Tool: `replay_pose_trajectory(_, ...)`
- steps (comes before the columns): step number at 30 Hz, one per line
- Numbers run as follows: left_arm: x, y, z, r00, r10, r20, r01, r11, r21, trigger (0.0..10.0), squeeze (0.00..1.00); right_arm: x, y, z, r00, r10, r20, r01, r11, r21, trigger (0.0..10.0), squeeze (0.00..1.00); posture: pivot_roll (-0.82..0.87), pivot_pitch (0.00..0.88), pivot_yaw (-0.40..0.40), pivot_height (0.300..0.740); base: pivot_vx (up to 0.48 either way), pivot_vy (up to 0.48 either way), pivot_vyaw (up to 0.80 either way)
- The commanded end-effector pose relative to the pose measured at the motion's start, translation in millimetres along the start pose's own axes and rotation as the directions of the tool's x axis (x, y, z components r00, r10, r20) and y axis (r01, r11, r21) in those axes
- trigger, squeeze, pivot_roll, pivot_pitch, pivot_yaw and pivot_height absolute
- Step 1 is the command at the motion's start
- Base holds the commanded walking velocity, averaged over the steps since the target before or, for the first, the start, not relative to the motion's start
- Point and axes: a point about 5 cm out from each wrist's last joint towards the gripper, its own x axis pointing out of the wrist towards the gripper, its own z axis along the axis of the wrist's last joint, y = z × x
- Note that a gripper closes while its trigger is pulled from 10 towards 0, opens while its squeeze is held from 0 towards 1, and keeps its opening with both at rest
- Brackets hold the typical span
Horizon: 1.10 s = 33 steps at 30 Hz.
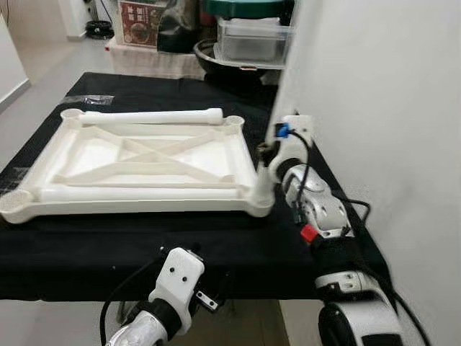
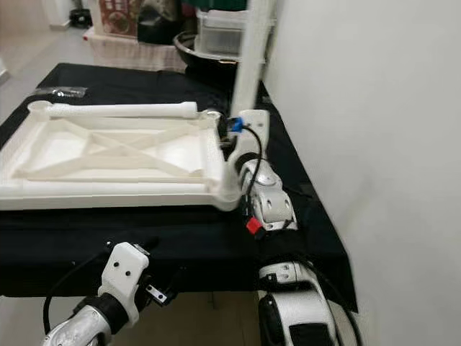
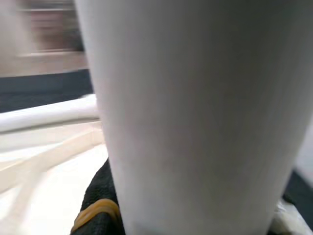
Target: Building children table
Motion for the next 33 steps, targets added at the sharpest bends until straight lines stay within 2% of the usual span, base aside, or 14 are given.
replay_pose_trajectory(1,0.8,-0.9,-3,1.0,-0.009,-0.022,0.009,1.0,0.011,10.0,0.0,-6.9,-15.2,-15,0.982,-0.168,-0.081,0.172,0.984,0.037,0.0,0.0,0.11,0.087,-0.13,0.74,0.0,0.0,0.0)
replay_pose_trajectory(3,1.1,-0.8,-3,1.0,-0.009,-0.023,0.009,1.0,0.013,10.0,0.0,-10.6,-13.8,-18,0.975,-0.202,-0.091,0.207,0.977,0.05,0.0,0.0,0.11,0.09,-0.13,0.74,0.0,0.0,0.0)
replay_pose_trajectory(4,1.2,-0.5,-3,1.0,-0.008,-0.023,0.008,1.0,0.014,10.0,0.0,-11.0,-4.4,-22,0.982,-0.157,-0.108,0.166,0.982,0.084,10.0,0.0,0.11,0.093,-0.131,0.74,0.0,0.0,0.0)
replay_pose_trajectory(5,1.2,-0.1,-3,1.0,-0.008,-0.023,0.008,1.0,0.018,10.0,0.0,-10.4,6.6,-22,0.991,-0.087,-0.099,0.099,0.987,0.127,10.0,0.0,0.11,0.097,-0.131,0.74,0.0,0.0,0.0)
replay_pose_trajectory(6,1.3,0.1,-3,1.0,-0.009,-0.024,0.009,1.0,0.021,10.0,0.0,-10.0,12.8,-18,0.998,-0.037,-0.059,0.045,0.989,0.144,10.0,1.0,0.11,0.099,-0.13,0.74,0.0,0.0,0.0)
replay_pose_trajectory(11,1.7,-1.0,-3,1.0,-0.015,-0.024,0.015,1.0,0.014,10.0,0.0,-5.6,13.1,-3,0.999,-0.022,0.048,0.015,0.991,0.131,10.0,1.0,0.1,0.097,-0.134,0.74,0.0,0.0,0.0)
replay_pose_trajectory(12,1.8,-1.2,-4,1.0,-0.016,-0.026,0.016,1.0,0.013,10.0,0.0,-4.0,12.9,0,0.998,0.005,0.068,-0.014,0.991,0.13,10.0,0.0,0.1,0.095,-0.136,0.74,0.0,0.0,0.0)
replay_pose_trajectory(19,2.5,-2.1,-3,0.999,-0.022,-0.024,0.022,1.0,0.013,10.0,0.0,6.4,10.1,18,0.933,0.318,0.167,-0.345,0.922,0.173,10.0,0.0,0.1,0.094,-0.133,0.74,0.0,0.0,0.0)
replay_pose_trajectory(21,2.2,-2.3,-3,0.999,-0.022,-0.024,0.022,1.0,0.011,10.0,0.0,1.4,13.1,16,0.777,0.615,0.134,-0.63,0.76,0.159,10.0,0.0,0.1,0.088,-0.135,0.74,0.0,0.0,0.0)
replay_pose_trajectory(22,2.2,-2.3,-3,0.999,-0.022,-0.024,0.022,1.0,0.011,10.0,0.0,1.4,13.1,16,0.777,0.615,0.134,-0.63,0.76,0.159,10.0,0.0,0.1,0.088,-0.135,0.74,0.0,0.0,0.0)
replay_pose_trajectory(27,0.5,-3.7,-4,0.999,-0.02,-0.025,0.02,1.0,0.011,10.0,0.0,-43.0,12.3,3,0.225,0.974,-0.021,-0.967,0.226,0.114,10.0,0.0,0.11,0.079,-0.14,0.74,0.0,0.0,0.0)
replay_pose_trajectory(28,0.5,-3.7,-4,0.999,-0.02,-0.025,0.02,1.0,0.011,10.0,0.0,-43.0,12.3,3,0.225,0.974,-0.021,-0.967,0.226,0.114,10.0,0.0,0.11,0.079,-0.14,0.74,0.0,0.0,0.0)
replay_pose_trajectory(30,0.0,-4.2,-4,0.999,-0.019,-0.025,0.019,1.0,0.012,10.0,0.0,-53.9,11.0,-4,0.097,0.992,-0.076,-0.988,0.105,0.111,10.0,0.0,0.11,0.077,-0.142,0.74,0.0,0.0,0.0)
replay_pose_trajectory(33,-1.1,-5.1,-5,0.999,-0.019,-0.027,0.019,1.0,0.014,10.0,0.0,-56.2,15.9,-8,0.046,0.994,-0.095,-0.992,0.057,0.115,10.0,0.0,0.12,0.067,-0.138,0.74,0.0,0.0,0.0)
